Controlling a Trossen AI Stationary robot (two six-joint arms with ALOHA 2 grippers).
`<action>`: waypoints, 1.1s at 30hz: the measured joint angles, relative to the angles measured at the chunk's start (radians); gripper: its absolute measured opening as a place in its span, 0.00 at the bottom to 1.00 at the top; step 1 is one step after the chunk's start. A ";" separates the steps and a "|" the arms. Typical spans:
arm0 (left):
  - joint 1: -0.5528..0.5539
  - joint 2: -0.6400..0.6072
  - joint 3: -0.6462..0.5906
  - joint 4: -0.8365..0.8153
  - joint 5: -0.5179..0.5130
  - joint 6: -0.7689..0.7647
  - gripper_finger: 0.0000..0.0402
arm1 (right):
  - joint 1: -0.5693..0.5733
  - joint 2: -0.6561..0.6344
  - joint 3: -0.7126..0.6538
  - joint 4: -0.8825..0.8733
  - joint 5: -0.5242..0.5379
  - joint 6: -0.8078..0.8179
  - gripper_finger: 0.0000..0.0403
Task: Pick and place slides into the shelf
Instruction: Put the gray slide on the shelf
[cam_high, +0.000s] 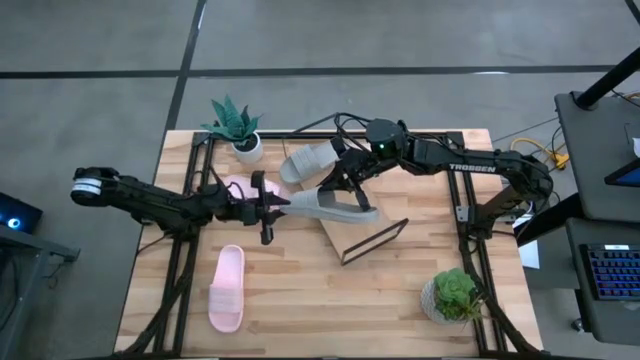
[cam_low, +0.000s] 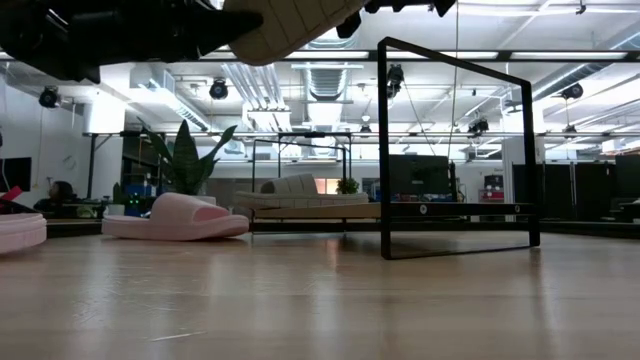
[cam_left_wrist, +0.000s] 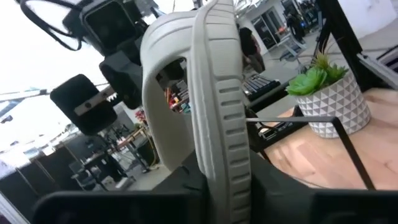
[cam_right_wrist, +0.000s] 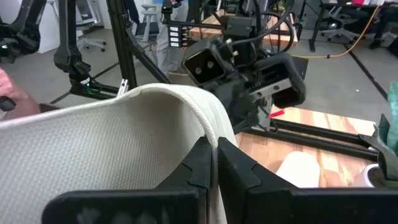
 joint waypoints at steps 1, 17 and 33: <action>0.000 -0.001 0.000 -0.003 0.000 0.009 0.04 | 0.000 0.000 0.005 -0.002 0.000 0.000 0.03; 0.000 -0.087 -0.018 -0.189 -0.226 0.075 0.03 | 0.001 -0.028 0.165 -0.332 0.456 -0.116 0.23; 0.001 -0.097 -0.014 -0.263 -0.451 0.171 0.03 | 0.143 -0.088 0.256 -0.606 0.598 -0.409 0.42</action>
